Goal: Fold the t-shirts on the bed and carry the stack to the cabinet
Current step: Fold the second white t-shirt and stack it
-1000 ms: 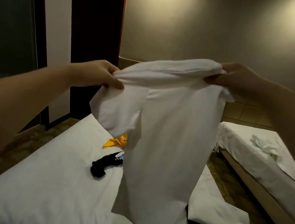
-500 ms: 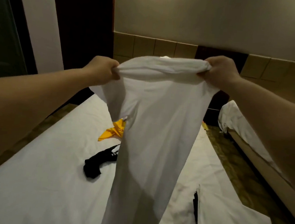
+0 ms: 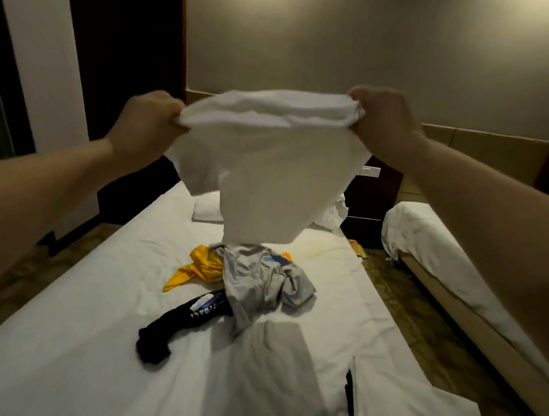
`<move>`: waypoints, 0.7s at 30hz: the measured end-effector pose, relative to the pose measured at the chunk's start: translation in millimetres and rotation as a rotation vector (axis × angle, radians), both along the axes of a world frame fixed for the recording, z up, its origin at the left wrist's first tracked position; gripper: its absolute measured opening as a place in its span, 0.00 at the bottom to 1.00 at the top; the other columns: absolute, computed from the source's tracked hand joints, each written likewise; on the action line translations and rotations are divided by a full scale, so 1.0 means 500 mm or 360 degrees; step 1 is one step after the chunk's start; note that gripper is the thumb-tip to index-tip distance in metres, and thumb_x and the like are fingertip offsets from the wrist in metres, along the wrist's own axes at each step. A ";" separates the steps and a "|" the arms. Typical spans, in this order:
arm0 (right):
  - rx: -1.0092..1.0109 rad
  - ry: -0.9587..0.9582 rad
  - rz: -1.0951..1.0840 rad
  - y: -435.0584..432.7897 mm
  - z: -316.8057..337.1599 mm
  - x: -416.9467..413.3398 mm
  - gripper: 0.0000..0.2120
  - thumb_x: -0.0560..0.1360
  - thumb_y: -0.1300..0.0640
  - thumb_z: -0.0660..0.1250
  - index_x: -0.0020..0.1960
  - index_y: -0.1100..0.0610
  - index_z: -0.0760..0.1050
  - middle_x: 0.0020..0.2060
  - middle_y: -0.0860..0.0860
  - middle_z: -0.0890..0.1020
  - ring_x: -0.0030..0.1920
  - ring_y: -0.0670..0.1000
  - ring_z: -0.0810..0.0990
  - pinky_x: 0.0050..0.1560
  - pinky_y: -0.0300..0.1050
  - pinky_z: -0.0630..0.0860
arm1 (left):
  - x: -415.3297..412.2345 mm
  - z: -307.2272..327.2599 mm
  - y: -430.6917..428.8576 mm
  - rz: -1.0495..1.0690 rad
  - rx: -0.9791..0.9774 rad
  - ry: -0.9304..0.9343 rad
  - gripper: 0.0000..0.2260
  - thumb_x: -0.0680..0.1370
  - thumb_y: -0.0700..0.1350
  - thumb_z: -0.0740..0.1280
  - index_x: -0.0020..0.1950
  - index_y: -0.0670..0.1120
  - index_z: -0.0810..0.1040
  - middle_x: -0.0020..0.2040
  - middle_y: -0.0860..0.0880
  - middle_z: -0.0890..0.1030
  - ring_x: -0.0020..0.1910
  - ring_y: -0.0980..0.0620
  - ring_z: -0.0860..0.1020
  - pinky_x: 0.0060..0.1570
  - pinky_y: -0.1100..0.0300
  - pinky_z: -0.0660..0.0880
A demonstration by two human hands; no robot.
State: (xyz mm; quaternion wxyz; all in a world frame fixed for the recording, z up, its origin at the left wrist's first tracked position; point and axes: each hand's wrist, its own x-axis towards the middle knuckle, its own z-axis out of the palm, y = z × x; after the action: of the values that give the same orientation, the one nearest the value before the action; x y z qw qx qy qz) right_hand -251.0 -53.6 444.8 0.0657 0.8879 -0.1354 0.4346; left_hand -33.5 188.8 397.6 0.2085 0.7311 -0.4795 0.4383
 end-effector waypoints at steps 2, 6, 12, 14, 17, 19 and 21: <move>-0.0067 0.0243 0.0042 0.045 -0.054 -0.056 0.10 0.75 0.58 0.64 0.52 0.63 0.78 0.50 0.61 0.81 0.52 0.59 0.79 0.50 0.48 0.70 | -0.054 -0.080 0.049 -0.0041 0.0110 0.0094 0.08 0.74 0.38 0.68 0.45 0.32 0.80 0.41 0.34 0.79 0.40 0.35 0.78 0.38 0.50 0.71; 0.0224 0.0734 0.0122 0.131 -0.208 -0.154 0.14 0.74 0.55 0.68 0.55 0.62 0.78 0.51 0.58 0.80 0.55 0.56 0.77 0.54 0.46 0.70 | -0.185 -0.284 0.163 -0.0184 0.0276 0.0549 0.22 0.71 0.55 0.60 0.39 0.36 0.80 0.36 0.37 0.79 0.37 0.40 0.79 0.36 0.52 0.74; 0.0583 0.1000 0.0489 0.237 -0.552 -0.310 0.06 0.71 0.60 0.71 0.48 0.58 0.82 0.44 0.56 0.84 0.47 0.54 0.81 0.45 0.42 0.70 | -0.342 -0.572 0.304 -0.0064 0.0515 0.1235 0.14 0.72 0.50 0.61 0.44 0.44 0.83 0.43 0.45 0.83 0.42 0.49 0.78 0.39 0.62 0.69; 0.0731 0.1084 0.0501 0.269 -0.627 -0.355 0.05 0.72 0.60 0.70 0.47 0.57 0.82 0.44 0.54 0.84 0.47 0.52 0.81 0.44 0.45 0.72 | -0.365 -0.635 0.323 0.0001 0.0657 0.1311 0.06 0.74 0.40 0.65 0.44 0.44 0.82 0.43 0.46 0.83 0.43 0.49 0.78 0.38 0.68 0.66; 0.0889 0.1092 0.0392 0.298 -0.681 -0.394 0.05 0.73 0.61 0.69 0.43 0.63 0.80 0.40 0.56 0.83 0.45 0.55 0.80 0.43 0.47 0.71 | -0.399 -0.694 0.340 0.0053 0.0690 0.1321 0.06 0.75 0.42 0.65 0.42 0.43 0.81 0.41 0.45 0.82 0.43 0.45 0.78 0.38 0.63 0.67; 0.0911 0.1061 0.0348 0.307 -0.684 -0.416 0.09 0.73 0.58 0.69 0.41 0.66 0.78 0.39 0.59 0.82 0.44 0.57 0.79 0.41 0.48 0.70 | -0.420 -0.709 0.351 0.0046 0.0665 0.1342 0.12 0.75 0.51 0.64 0.40 0.44 0.80 0.36 0.48 0.79 0.40 0.47 0.77 0.35 0.63 0.66; 0.0868 0.1057 0.0339 0.313 -0.676 -0.441 0.13 0.73 0.55 0.70 0.40 0.66 0.78 0.37 0.59 0.81 0.41 0.57 0.78 0.38 0.48 0.68 | -0.443 -0.707 0.363 -0.0006 0.0595 0.1355 0.20 0.71 0.60 0.60 0.38 0.45 0.79 0.32 0.52 0.74 0.36 0.48 0.75 0.34 0.66 0.64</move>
State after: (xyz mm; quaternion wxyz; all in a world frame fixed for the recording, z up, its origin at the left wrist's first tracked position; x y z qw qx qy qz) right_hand -471.4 102.7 106.9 -0.1761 0.9733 -0.1245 0.0786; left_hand -255.1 370.4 44.2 0.2523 0.8701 -0.4234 0.0047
